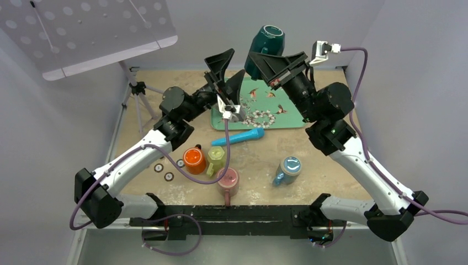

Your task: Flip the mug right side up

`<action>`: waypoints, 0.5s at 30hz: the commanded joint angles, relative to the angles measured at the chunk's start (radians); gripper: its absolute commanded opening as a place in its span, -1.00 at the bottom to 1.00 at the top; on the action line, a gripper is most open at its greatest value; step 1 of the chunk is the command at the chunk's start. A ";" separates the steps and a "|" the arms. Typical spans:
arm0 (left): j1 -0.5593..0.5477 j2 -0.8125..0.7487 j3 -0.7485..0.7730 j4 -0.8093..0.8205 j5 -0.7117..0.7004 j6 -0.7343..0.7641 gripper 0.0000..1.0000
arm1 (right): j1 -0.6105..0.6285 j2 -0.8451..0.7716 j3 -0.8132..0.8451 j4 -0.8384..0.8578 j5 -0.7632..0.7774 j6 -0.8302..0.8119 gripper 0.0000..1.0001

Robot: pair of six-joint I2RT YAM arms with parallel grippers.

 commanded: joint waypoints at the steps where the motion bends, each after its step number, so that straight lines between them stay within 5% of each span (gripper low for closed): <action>1: -0.004 0.004 0.071 0.193 0.036 0.087 0.72 | 0.010 -0.012 0.079 0.187 -0.006 0.024 -1.00; 15: -0.017 -0.013 0.010 0.218 0.146 0.144 0.68 | 0.013 0.047 0.077 0.248 -0.028 0.084 -1.00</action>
